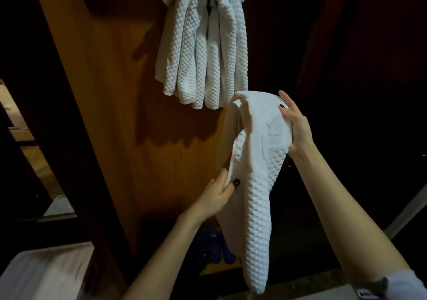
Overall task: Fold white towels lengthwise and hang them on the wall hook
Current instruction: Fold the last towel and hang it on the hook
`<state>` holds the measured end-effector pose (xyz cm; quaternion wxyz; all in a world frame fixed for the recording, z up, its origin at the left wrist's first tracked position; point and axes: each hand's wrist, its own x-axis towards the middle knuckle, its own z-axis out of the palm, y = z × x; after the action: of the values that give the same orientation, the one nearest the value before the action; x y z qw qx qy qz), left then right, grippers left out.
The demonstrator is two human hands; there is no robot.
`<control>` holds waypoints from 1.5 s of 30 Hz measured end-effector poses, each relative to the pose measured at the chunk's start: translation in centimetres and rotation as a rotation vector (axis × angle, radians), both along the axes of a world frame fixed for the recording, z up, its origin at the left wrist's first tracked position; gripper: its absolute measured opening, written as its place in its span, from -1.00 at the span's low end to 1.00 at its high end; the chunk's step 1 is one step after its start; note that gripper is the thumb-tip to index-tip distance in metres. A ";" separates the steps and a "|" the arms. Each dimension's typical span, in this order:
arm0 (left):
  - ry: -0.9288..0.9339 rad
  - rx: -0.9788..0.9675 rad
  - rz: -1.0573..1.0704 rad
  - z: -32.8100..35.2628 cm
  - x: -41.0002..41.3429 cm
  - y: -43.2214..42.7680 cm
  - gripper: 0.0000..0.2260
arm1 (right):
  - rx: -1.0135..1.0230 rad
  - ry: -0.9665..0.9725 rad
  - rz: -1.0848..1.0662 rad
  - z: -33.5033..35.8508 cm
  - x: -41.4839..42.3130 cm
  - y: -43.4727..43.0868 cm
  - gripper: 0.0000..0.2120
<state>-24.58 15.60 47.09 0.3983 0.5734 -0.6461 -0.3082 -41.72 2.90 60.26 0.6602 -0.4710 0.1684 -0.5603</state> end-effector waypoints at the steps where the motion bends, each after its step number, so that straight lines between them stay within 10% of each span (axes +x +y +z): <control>1: 0.035 -0.007 0.019 0.1 -0.1 0.3 -0.48 | -0.003 0.005 -0.011 0.1 -0.1 -0.1 -0.69; 10: 0.276 -0.261 0.111 0.8 5.5 0.1 -0.28 | -0.032 0.057 -0.254 -1.1 -0.4 -0.8 -0.65; 18: -0.154 -0.313 0.062 1.5 5.5 0.7 -0.77 | 0.049 0.034 -0.350 -2.0 -0.4 -1.8 -0.67; 27: -0.208 -0.084 -0.061 -3.1 4.6 0.8 -0.67 | -0.037 0.092 -0.457 -0.6 1.0 -1.7 -0.64; 38: -0.554 -0.101 0.290 -6.0 4.9 -0.5 -0.77 | 0.010 0.050 -0.477 -1.3 1.4 -1.8 -0.62; 45: 0.100 0.076 0.208 -7.2 1.9 -0.5 -0.64 | -0.006 0.051 -0.470 -0.7 2.2 -1.2 -0.61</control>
<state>-22.73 15.08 39.85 0.4378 0.6361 -0.5502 -0.3178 -39.51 1.69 59.54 0.5055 -0.4348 0.2886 -0.6871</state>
